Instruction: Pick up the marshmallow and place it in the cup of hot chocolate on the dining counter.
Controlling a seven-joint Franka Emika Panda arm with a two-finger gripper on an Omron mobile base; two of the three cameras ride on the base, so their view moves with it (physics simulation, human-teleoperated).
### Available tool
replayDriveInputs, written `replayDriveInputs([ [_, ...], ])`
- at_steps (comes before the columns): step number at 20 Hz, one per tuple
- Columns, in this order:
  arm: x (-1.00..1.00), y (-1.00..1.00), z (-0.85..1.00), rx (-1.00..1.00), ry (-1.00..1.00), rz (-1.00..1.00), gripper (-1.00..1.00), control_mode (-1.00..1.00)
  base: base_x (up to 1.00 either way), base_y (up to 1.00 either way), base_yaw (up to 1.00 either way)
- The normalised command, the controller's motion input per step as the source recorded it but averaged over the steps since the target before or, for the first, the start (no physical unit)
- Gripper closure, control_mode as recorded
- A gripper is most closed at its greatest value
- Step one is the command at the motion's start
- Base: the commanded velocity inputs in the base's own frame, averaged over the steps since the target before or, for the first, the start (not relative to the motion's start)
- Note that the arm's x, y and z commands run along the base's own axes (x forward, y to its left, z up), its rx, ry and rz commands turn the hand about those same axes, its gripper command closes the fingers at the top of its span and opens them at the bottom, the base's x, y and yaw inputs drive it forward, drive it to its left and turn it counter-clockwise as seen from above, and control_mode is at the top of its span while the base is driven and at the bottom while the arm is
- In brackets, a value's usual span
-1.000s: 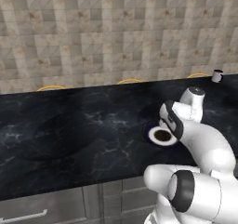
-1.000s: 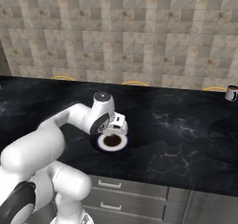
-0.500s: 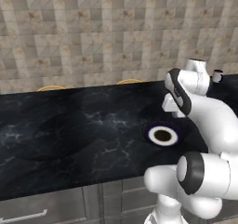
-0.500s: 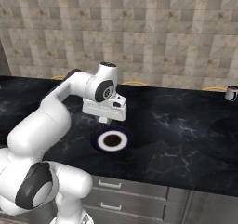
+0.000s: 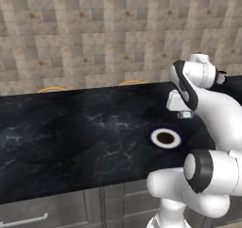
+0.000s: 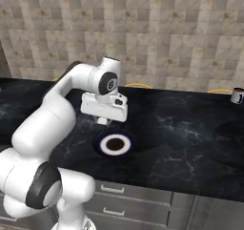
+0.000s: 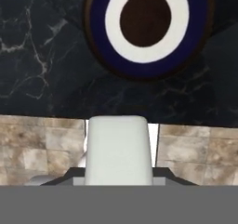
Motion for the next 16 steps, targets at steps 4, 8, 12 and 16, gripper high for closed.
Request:
replayDriveInputs([
  [4, -0.65, 0.28, 0.06, -0.01, -0.01, 0.00, 1.00, -1.00, 0.00, 0.00, 0.00],
  [8, -0.46, 0.41, 0.00, -0.06, 0.09, 0.01, 1.00, -1.00, 0.00, 0.00, 0.00],
  [12, -0.28, 0.47, 0.00, -0.11, 0.08, 0.01, 1.00, -1.00, 0.00, 0.00, 0.00],
  [16, -0.29, 0.28, 0.00, -0.08, 0.00, 0.00, 1.00, -1.00, 0.00, 0.00, 0.00],
])
